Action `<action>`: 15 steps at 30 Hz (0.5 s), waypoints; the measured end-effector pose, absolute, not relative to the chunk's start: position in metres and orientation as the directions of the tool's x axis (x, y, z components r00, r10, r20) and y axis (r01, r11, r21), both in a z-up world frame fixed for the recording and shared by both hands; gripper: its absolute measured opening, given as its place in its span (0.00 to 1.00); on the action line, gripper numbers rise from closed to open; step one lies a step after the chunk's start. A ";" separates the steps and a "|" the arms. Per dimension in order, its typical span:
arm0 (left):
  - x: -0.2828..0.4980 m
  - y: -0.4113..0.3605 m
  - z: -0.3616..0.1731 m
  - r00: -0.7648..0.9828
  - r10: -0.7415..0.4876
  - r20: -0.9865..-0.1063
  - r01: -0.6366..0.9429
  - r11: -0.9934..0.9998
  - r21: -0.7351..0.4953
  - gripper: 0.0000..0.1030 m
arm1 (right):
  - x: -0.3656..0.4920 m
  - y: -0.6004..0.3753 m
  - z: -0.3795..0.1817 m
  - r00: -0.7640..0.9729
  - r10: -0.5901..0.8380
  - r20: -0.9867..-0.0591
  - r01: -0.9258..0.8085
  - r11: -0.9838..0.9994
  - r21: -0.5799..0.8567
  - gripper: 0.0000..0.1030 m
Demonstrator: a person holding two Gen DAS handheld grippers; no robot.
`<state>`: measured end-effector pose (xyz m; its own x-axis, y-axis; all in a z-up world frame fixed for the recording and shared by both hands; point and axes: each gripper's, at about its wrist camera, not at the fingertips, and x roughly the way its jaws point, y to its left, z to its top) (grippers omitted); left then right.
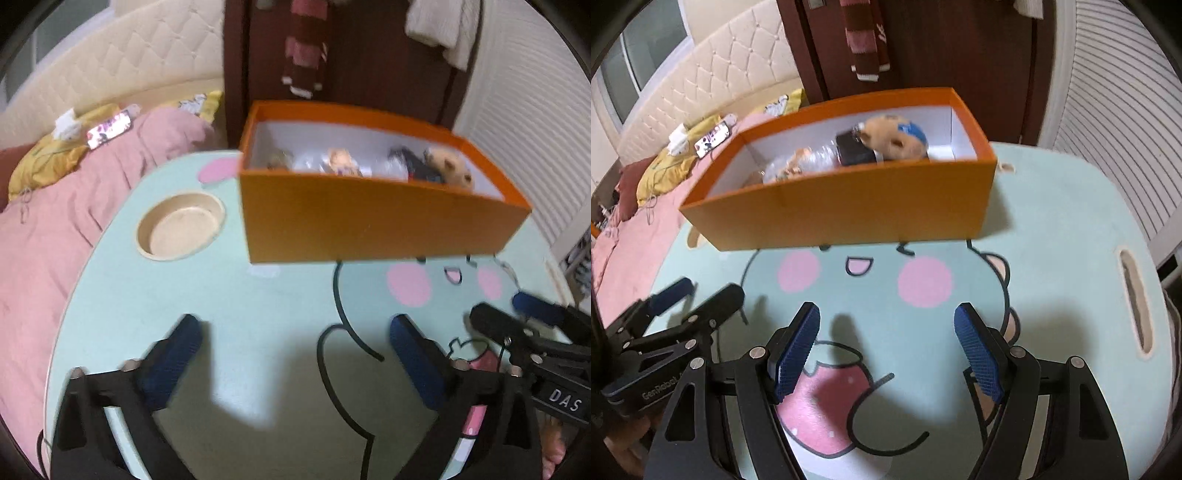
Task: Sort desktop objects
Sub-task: 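Withdraw both grippers from the orange box back over the table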
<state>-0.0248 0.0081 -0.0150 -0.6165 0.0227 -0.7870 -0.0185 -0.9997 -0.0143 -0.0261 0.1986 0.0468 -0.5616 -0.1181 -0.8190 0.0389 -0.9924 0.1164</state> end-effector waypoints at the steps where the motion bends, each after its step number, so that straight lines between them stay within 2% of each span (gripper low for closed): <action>1: -0.025 0.009 -0.016 -0.616 0.016 -0.788 -0.019 -1.000 -0.006 1.00 | -0.026 0.197 0.046 -0.573 -0.095 -0.814 0.033 -0.995 0.092 0.75; 3: -0.024 0.008 -0.016 -0.620 0.018 -0.784 -0.017 -1.000 -0.009 0.99 | -0.026 0.195 0.042 -0.593 -0.032 -0.805 0.011 -0.999 0.033 0.76; 5: -0.022 0.006 -0.016 -0.622 0.018 -0.783 -0.015 -1.000 -0.011 0.99 | -0.026 0.195 0.038 -0.607 0.027 -0.794 -0.030 -0.999 -0.011 0.89; 8: -0.024 0.005 -0.018 -0.623 0.018 -0.782 -0.014 -1.000 -0.011 0.99 | -0.028 0.199 0.036 -0.606 0.052 -0.794 -0.071 -0.997 -0.011 0.96; 15: -0.025 0.005 -0.018 -0.623 0.017 -0.782 -0.013 -1.000 -0.011 0.99 | -0.030 0.199 0.035 -0.604 0.053 -0.795 -0.073 -0.997 -0.011 0.96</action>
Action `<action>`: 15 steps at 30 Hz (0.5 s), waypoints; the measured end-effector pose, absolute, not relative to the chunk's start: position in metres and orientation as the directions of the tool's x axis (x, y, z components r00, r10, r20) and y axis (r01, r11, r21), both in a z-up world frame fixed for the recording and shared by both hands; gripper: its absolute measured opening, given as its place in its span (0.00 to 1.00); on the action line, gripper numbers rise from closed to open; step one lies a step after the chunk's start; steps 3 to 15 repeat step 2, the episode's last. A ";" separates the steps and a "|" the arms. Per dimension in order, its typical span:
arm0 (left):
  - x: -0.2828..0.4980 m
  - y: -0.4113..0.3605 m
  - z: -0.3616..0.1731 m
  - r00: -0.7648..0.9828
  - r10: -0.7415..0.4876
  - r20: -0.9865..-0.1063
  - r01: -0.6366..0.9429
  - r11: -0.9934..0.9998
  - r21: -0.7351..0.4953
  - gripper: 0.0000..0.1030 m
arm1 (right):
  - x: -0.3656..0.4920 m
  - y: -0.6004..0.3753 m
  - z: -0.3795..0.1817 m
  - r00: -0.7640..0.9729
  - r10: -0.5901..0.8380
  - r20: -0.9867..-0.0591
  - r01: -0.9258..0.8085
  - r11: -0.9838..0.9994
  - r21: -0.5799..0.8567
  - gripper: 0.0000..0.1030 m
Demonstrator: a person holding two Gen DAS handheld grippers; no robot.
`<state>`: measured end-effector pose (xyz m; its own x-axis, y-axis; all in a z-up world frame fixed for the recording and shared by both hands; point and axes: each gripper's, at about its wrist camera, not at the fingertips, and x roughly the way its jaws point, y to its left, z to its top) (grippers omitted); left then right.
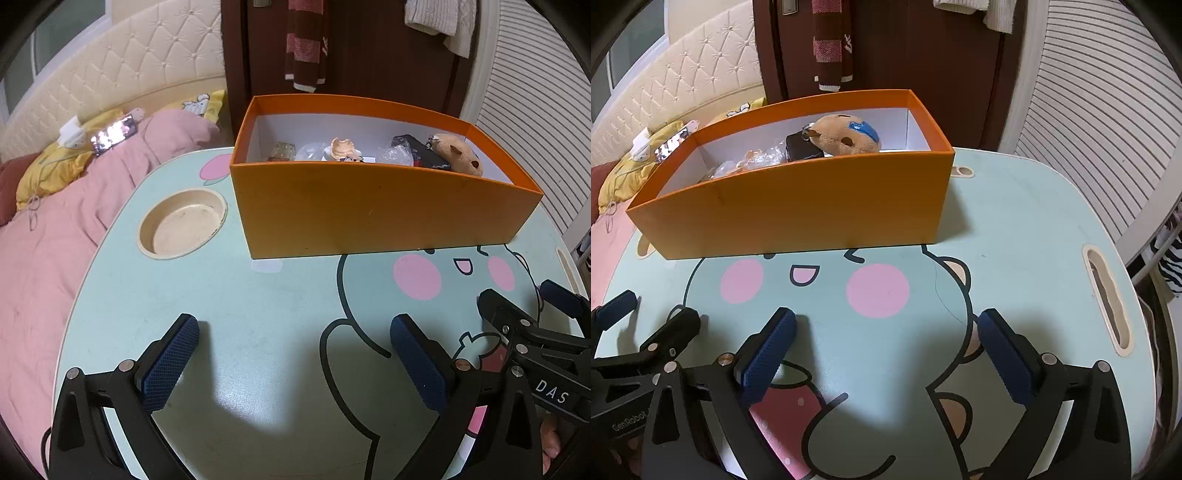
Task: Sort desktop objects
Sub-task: 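Withdraw both grippers from the orange box back over the table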
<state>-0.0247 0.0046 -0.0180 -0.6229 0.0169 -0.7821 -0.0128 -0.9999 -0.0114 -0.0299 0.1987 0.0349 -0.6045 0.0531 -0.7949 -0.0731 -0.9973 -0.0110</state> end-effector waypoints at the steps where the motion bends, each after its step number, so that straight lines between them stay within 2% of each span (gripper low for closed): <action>1: -0.025 0.004 -0.018 -0.623 0.017 -0.782 -0.013 -1.000 -0.012 0.99 | -0.030 0.199 0.035 -0.604 0.053 -0.795 -0.072 -0.997 -0.011 0.96; 15: -0.025 0.004 -0.019 -0.624 0.017 -0.782 -0.013 -1.000 -0.012 0.99 | -0.030 0.199 0.036 -0.605 0.052 -0.795 -0.072 -0.997 -0.011 0.96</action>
